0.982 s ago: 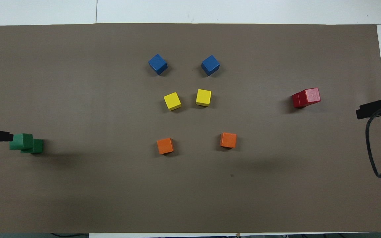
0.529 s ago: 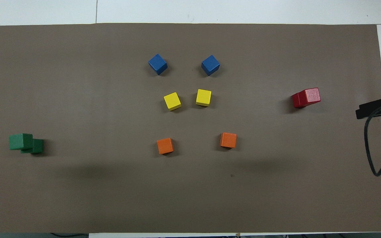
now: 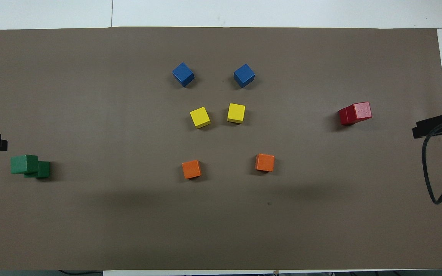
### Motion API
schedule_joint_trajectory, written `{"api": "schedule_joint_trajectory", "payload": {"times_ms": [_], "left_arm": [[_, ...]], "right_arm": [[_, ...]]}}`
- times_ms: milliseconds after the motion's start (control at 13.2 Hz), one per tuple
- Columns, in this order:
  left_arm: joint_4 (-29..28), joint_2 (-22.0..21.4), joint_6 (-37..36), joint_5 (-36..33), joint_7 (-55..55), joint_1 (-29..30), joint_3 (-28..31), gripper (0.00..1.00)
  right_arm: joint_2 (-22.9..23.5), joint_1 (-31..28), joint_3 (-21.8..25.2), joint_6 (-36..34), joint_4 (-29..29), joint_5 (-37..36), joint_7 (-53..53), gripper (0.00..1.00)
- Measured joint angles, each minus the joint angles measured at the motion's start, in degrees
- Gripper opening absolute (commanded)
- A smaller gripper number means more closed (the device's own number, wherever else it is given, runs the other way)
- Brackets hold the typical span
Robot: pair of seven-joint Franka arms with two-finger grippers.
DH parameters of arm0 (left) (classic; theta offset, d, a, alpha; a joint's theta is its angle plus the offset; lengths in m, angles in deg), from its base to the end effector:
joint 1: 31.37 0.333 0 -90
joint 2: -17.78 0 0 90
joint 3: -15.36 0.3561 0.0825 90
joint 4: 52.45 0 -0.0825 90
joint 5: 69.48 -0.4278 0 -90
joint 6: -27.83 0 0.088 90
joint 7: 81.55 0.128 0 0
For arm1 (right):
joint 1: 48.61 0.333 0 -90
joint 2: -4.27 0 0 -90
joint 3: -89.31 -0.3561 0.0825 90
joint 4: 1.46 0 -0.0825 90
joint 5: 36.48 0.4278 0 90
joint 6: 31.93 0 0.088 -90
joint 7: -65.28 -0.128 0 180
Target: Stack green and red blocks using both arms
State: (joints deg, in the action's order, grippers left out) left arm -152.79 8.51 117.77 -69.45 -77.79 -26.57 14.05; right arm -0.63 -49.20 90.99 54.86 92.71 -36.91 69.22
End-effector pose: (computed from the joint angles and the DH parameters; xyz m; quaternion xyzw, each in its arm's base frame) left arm 0.5379 0.0318 0.6425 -0.9999 0.0022 0.0100 0.0010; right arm 0.5604 -0.0239 0.6511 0.9997 0.0145 -0.0218 0.0013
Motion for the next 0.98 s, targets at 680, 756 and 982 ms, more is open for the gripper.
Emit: {"api": "schedule_joint_trajectory", "payload": {"times_ms": [680, 756, 982], "left_arm": [[7.79, 6.19, -4.51, 0.48, 0.0, -1.28, -0.09, 1.0], [7.8, 6.23, -4.72, 0.48, 0.0, -1.33, -0.09, 1.0], [7.8, 6.23, -5.24, 1.13, 0.0, -1.34, -0.04, 1.0]], "right_arm": [[-0.11, 0.0, 0.0, 0.0, 0.0, 0.0, -0.04, 1.0], [-0.11, 0.0, 0.0, 0.0, 0.0, 0.0, -0.05, 1.0], [-0.11, 0.0, 0.0, 0.0, 0.0, 0.0, -0.47, 1.0]]}}
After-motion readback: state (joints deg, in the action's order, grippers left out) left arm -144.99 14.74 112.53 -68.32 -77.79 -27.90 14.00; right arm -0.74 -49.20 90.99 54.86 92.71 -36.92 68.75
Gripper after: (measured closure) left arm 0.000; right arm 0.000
